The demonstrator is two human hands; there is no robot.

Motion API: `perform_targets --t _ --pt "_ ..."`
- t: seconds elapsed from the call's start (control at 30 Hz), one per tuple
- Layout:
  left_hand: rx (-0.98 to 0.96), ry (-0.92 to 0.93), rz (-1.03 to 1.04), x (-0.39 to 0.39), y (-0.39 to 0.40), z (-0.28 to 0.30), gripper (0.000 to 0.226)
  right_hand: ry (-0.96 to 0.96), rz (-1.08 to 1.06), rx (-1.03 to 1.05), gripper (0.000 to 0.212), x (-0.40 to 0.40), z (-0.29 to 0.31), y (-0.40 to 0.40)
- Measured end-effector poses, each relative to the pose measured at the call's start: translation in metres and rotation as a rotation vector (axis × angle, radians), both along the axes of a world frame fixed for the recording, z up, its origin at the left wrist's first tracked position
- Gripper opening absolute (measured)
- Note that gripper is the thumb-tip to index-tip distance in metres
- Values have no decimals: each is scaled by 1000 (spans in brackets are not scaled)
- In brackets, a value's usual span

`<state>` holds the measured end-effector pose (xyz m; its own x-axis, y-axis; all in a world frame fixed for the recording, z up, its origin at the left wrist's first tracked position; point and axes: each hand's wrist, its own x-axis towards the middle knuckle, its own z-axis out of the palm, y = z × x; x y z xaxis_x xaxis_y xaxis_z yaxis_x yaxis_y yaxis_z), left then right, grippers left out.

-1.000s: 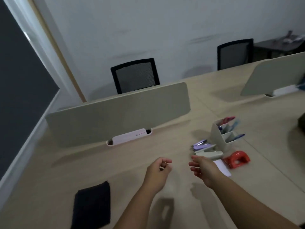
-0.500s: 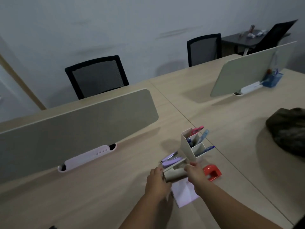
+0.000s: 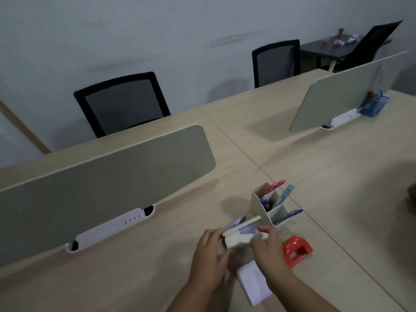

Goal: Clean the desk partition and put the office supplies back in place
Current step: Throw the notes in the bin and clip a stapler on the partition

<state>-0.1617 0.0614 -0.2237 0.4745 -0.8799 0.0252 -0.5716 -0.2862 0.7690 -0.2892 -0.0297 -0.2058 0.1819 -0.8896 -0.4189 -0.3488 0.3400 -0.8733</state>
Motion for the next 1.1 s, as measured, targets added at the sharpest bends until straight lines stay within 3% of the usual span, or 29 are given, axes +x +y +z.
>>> perform_targets --t 0.2,0.3,0.4,0.6,0.87,1.1 --pt "-284 -344 92 76 -47 127 53 -458 -37 40 45 89 77 -37" --pt "-288 -579 109 114 -70 186 54 -709 3 90 53 140 115 -62" --pt "-258 -750 166 142 -88 223 53 -833 32 146 58 177 146 -81" --pt "-169 -854 155 167 -120 240 50 -897 16 238 53 211 156 -95" --pt "57 -780 210 187 -144 218 45 -747 49 362 50 221 124 -97" --pt "0 -693 228 193 -139 204 54 -714 93 366 48 220 114 -100"
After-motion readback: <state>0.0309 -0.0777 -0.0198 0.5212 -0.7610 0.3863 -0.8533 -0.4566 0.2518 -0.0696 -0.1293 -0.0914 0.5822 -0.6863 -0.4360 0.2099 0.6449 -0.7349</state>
